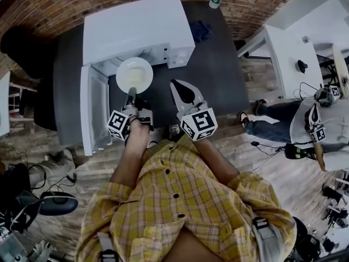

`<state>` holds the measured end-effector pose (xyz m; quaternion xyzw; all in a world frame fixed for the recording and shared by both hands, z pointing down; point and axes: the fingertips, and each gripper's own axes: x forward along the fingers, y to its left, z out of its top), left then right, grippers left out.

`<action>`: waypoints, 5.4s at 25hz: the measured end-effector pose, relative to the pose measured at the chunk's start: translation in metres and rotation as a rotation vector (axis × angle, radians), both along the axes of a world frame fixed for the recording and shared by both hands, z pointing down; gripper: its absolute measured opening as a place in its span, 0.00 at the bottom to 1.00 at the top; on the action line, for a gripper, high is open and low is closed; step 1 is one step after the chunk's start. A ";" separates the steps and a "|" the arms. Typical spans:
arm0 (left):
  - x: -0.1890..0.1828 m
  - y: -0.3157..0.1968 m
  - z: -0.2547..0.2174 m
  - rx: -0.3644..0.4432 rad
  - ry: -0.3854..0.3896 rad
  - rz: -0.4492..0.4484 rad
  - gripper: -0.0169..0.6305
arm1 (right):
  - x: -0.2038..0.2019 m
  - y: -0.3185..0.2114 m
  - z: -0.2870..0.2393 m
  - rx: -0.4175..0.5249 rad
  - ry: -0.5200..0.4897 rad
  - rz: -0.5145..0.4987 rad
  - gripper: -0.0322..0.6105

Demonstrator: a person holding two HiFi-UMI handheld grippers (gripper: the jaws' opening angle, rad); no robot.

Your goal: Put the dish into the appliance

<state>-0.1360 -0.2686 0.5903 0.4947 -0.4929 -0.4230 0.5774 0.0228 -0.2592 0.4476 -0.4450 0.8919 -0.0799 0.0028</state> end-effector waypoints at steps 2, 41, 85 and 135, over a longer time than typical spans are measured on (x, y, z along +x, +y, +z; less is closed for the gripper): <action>0.000 -0.004 0.008 -0.021 -0.001 -0.006 0.03 | 0.002 -0.004 0.002 -0.005 0.001 -0.002 0.06; -0.022 -0.085 0.077 -0.109 -0.032 -0.193 0.03 | 0.006 -0.037 0.026 -0.048 0.024 -0.014 0.06; -0.023 -0.128 0.108 -0.132 0.030 -0.217 0.22 | -0.001 -0.054 0.041 -0.087 0.033 -0.058 0.06; 0.025 0.004 -0.090 0.191 -0.487 0.244 0.02 | -0.024 0.020 0.005 -0.043 0.006 0.004 0.06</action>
